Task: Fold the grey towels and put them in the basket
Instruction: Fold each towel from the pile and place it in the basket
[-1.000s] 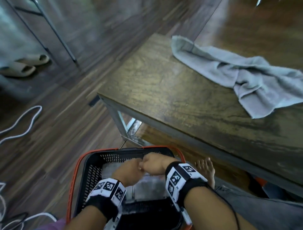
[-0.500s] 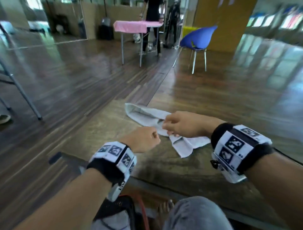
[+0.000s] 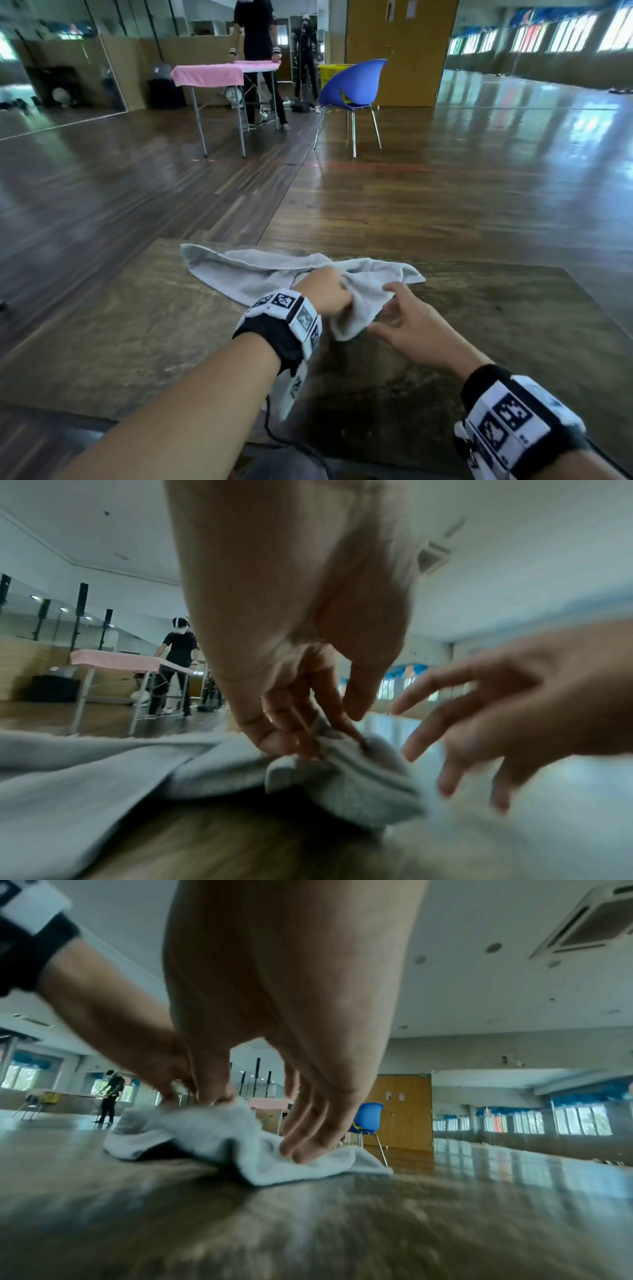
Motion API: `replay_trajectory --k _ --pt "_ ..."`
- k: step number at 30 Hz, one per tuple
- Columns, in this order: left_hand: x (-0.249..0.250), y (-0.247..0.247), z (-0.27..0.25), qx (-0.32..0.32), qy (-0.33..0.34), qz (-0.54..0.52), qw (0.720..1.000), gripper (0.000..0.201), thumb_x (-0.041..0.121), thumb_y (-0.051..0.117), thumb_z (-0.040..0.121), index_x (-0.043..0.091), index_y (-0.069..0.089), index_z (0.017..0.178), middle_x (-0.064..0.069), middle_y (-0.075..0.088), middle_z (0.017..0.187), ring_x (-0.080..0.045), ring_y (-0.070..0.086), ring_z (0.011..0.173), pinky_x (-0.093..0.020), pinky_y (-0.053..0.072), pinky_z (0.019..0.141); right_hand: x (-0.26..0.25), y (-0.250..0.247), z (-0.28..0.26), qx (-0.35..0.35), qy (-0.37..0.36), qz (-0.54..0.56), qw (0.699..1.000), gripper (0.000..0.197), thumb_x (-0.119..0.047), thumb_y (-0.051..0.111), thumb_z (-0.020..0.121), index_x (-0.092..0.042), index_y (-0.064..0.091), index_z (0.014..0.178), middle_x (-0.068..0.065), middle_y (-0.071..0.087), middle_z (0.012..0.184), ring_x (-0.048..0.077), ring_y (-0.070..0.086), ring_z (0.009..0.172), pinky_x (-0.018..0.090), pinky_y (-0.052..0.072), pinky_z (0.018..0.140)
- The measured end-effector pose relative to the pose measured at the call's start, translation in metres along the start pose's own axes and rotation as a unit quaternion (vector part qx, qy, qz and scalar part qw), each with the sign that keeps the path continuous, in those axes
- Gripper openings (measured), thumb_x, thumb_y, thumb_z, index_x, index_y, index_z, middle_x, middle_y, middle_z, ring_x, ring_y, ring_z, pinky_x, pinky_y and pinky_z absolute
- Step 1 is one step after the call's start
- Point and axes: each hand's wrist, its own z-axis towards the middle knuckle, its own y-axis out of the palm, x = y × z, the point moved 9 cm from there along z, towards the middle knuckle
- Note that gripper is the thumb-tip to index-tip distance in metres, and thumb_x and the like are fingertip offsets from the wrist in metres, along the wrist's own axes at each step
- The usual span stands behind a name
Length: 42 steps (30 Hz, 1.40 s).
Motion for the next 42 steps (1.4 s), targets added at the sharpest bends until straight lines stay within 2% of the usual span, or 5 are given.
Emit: replay_trajectory --k 6,13,18,31,42 --pt "0.110 0.008 0.000 -0.046 0.137 -0.167 0.975 0.022 0.020 0.061 0.087 0.000 0.069 0.088 -0.005 0.065 0.074 -0.014 0.057 0.065 -0.027 0.045 0.064 0.036 -0.057 -0.016 0.139 -0.001 0.033 0.990 0.032 -0.017 0.066 0.085 -0.034 0.055 0.109 -0.003 0.067 0.100 0.027 0.065 0.095 0.044 0.053 0.077" --pt "0.045 0.089 0.001 -0.078 0.053 0.097 0.991 0.067 0.042 0.067 0.083 0.030 0.035 0.141 -0.005 0.032 0.145 -0.033 0.032 0.134 -0.053 0.033 0.107 0.102 -0.126 -0.057 0.293 0.129 0.185 0.929 0.030 -0.045 0.061 0.080 -0.020 0.064 0.097 0.006 0.073 0.094 0.031 0.071 0.089 0.051 0.059 0.080" --pt "0.043 0.081 0.010 -0.021 0.080 0.085 0.993 0.021 0.042 0.071 0.085 0.032 0.068 0.104 0.002 0.055 0.109 -0.024 0.059 0.107 -0.039 0.049 0.090 0.113 -0.135 -0.086 0.313 0.105 0.060 0.942 0.012 -0.020 0.062 0.092 -0.025 0.052 0.088 -0.008 0.061 0.081 0.019 0.057 0.075 0.026 0.037 0.057" --pt "0.168 0.081 0.007 -0.027 0.174 -0.244 0.954 0.026 0.037 0.062 0.096 0.011 0.061 0.098 -0.006 0.070 0.088 -0.012 0.059 0.074 -0.031 0.051 0.073 0.097 -0.108 -0.111 0.161 -0.025 -0.096 0.982 0.093 -0.027 0.073 0.075 -0.051 0.022 0.149 -0.017 0.025 0.153 0.013 0.021 0.141 0.049 0.036 0.111" --pt "0.179 0.111 -0.009 -0.159 0.011 -0.488 0.858 0.019 0.012 0.046 0.093 0.012 0.056 0.076 -0.010 0.052 0.074 -0.022 0.049 0.075 -0.034 0.041 0.077 0.096 -0.136 -0.113 0.277 -0.044 -0.113 0.953 0.019 -0.035 0.066 0.091 -0.032 0.065 0.109 -0.018 0.065 0.108 0.015 0.055 0.104 0.036 0.046 0.083"
